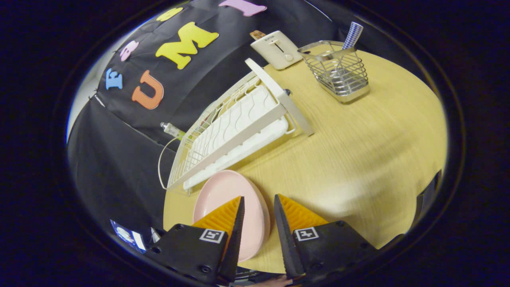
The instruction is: Take the plate from the dish rack, then take the spoon from the basket and place it into the plate.
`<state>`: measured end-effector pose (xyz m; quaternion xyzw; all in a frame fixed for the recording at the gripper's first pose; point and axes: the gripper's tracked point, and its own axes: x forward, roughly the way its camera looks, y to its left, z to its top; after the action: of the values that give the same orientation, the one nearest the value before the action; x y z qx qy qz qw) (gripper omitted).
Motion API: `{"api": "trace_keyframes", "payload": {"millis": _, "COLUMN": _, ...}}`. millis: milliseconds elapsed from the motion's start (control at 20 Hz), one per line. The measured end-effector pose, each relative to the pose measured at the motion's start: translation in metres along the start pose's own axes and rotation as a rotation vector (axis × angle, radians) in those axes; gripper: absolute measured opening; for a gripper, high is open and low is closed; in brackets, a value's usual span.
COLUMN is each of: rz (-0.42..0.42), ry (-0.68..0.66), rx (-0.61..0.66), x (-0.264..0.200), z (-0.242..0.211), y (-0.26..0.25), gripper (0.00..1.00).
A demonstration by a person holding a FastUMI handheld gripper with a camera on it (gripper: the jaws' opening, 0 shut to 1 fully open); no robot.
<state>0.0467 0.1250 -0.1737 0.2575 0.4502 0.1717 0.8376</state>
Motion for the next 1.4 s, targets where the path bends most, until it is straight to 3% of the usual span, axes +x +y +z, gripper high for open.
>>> {"api": "trace_keyframes", "payload": {"millis": 250, "rz": -0.148, "ry": -0.253, "rx": -0.269, "x": -0.047, "z": 0.043, "y": -0.019, "gripper": 0.59}}
{"api": "trace_keyframes", "payload": {"millis": 400, "rz": -0.253, "ry": -0.435, "rx": -0.409, "x": -0.089, "z": 0.069, "y": -0.03, "gripper": 0.72}}
{"api": "trace_keyframes", "payload": {"millis": 600, "rz": -0.344, "ry": -0.605, "rx": -0.514, "x": -0.128, "z": 0.094, "y": -0.046, "gripper": 0.93}}
{"api": "trace_keyframes", "payload": {"millis": 700, "rz": -0.376, "ry": -0.678, "rx": -0.538, "x": -0.137, "z": 0.11, "y": -0.058, "gripper": 0.96}}
{"api": "trace_keyframes", "payload": {"millis": 900, "rz": -0.365, "ry": -0.753, "rx": -0.506, "x": -0.131, "z": 0.135, "y": -0.088, "gripper": 0.97}}
{"api": "trace_keyframes", "payload": {"millis": 1400, "rz": -0.265, "ry": -0.689, "rx": -0.401, "x": -0.075, "z": 0.205, "y": -0.134, "gripper": 0.96}}
